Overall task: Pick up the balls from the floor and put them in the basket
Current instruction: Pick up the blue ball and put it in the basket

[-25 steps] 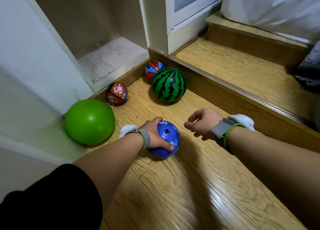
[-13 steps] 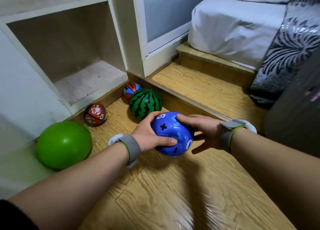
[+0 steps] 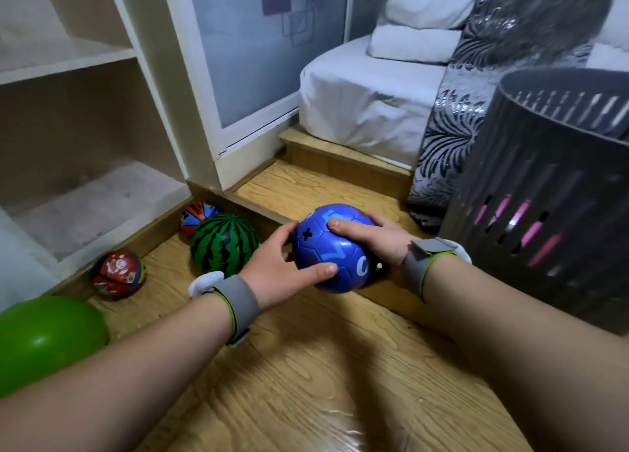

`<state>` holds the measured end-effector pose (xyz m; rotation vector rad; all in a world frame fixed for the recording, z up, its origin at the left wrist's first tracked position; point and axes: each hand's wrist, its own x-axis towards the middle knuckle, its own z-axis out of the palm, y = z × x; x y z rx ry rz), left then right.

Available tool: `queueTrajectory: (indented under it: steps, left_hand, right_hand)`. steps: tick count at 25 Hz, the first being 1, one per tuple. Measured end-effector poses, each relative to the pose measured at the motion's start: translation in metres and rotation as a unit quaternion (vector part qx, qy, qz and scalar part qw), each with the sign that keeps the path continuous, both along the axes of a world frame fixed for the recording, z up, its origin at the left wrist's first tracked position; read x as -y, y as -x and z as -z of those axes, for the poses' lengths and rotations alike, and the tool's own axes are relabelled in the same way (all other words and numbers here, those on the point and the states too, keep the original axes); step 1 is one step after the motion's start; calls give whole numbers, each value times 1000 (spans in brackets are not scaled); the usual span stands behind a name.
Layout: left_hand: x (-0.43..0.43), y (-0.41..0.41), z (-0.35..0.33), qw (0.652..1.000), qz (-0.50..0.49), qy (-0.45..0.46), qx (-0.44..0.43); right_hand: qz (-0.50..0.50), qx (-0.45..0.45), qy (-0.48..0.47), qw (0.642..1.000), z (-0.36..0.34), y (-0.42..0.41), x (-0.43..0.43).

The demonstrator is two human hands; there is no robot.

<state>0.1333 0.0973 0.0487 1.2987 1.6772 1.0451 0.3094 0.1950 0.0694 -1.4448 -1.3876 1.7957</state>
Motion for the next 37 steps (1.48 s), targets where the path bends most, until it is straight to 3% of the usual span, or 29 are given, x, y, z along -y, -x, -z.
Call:
queueTrajectory:
  steps: [4,8,13,18,24,25,27,30,34,37]
  left_hand:
    - [-15,-18,-20,995,18,-18,-93]
    - [-30,-24,-66,997,16,-25,-71]
    - [-57,-41,-134,996,22,-69,-43]
    - [-85,-81,-184,989,46,-133,-36]
    - [-120,-156,-215,977,119,-163,-69]
    - [-124,-164,-214,973,127,-155,-113]
    - [-129,-186,-201,959,161,-140,-189]
    - [-129,-204,-172,953,187,-121,-207]
    - [-132,-196,-161,950,179,-132,-220]
    - [-136,-192,-162,951,189,-132,-204]
  right_hand:
    - [88,-66,-79,991,-30,-20,-3]
    - [102,-95,-153,978,-81,-29,-8]
    - [121,-84,-244,958,-153,-41,-12]
    - [98,-7,-375,922,-225,-69,-35]
    - [208,-43,-374,903,-245,-165,-54]
    - [215,-14,-369,904,-243,-176,-60]
    - [213,133,-367,896,-226,-207,-72]
    - [141,353,-311,871,-193,-233,-79]
    - [48,414,-254,873,-177,-233,-82]
    - [36,454,-313,834,-180,-222,-82]
